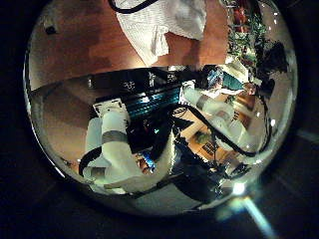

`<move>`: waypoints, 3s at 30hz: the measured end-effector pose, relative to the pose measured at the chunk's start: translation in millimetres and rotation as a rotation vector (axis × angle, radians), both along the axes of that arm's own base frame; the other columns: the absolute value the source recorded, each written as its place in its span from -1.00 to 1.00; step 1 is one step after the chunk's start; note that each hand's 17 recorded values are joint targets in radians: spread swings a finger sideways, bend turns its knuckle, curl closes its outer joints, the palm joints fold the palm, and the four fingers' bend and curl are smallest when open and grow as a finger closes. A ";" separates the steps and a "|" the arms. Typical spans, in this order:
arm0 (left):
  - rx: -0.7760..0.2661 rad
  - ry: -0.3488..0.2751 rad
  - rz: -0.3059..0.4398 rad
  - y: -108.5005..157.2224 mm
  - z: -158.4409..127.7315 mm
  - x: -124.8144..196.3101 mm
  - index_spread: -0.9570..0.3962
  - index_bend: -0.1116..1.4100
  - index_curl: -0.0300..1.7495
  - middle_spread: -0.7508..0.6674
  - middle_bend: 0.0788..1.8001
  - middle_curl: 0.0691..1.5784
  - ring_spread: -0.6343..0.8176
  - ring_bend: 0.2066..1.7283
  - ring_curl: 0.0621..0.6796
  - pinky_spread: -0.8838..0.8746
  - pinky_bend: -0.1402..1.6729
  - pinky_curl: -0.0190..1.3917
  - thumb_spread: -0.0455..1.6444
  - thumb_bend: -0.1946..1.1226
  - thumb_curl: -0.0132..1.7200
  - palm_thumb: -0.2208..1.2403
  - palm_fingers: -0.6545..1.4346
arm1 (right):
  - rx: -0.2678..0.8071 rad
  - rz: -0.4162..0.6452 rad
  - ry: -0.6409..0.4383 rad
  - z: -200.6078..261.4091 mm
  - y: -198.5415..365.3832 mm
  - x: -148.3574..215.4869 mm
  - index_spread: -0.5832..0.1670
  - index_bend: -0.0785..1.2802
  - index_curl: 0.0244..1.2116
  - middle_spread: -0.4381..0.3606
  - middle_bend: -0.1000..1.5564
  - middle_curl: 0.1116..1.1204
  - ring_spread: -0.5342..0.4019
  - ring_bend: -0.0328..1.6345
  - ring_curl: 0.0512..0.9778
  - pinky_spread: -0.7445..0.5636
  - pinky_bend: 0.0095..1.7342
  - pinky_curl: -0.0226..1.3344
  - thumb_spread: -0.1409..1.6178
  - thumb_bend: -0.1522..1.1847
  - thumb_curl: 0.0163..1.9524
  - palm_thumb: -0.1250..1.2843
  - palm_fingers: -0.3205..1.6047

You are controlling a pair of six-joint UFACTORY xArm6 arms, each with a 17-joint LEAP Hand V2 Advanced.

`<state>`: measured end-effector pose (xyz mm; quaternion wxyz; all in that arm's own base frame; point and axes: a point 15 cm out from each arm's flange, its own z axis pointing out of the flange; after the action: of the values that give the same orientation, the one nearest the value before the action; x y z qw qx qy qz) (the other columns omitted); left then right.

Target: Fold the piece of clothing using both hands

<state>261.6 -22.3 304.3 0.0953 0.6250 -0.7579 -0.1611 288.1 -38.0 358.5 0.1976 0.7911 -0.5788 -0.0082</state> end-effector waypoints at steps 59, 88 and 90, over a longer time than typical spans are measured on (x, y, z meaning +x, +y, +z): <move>-0.057 -0.157 -0.171 -121.3 -191.5 34.6 0.40 -0.57 -0.58 0.02 -0.28 -0.33 -0.30 0.02 -0.42 -0.07 -0.21 -0.47 0.23 -0.67 -0.58 -0.12 0.28 | -0.030 -0.135 0.150 -23.5 -12.4 -18.4 -0.42 -0.64 -0.56 0.05 -0.59 -0.51 0.32 -0.21 -0.64 0.64 -0.26 -0.70 0.56 -0.79 -0.80 -0.59 -0.46; -0.047 -0.045 -0.188 -131.4 -91.9 57.2 -0.45 -0.40 0.14 -0.72 -0.02 0.24 -0.76 0.53 0.41 -0.72 0.42 -0.07 0.42 -0.72 -0.39 0.48 0.50 | 0.034 -0.046 0.197 -121.8 26.3 -3.9 -0.32 -0.65 -0.57 -0.21 -0.42 -0.39 -0.21 0.04 -0.49 0.22 -0.23 -0.73 0.51 -0.80 -0.76 -0.33 -0.31; -0.038 -0.018 -0.190 -131.2 -86.3 57.3 -0.47 -0.42 0.19 -0.73 -0.02 0.26 -0.76 0.53 0.42 -0.72 0.43 -0.07 0.42 -0.72 -0.38 0.48 0.50 | 0.035 -0.040 0.174 -131.5 30.5 -0.2 -0.30 -0.64 -0.57 -0.22 -0.41 -0.38 -0.22 0.05 -0.49 0.21 -0.22 -0.73 0.49 -0.80 -0.76 -0.32 -0.31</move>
<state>318.9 -153.5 218.0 0.0846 0.5498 -0.8175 -0.1494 287.9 -7.5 227.0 0.2333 0.7789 -0.5749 -0.0909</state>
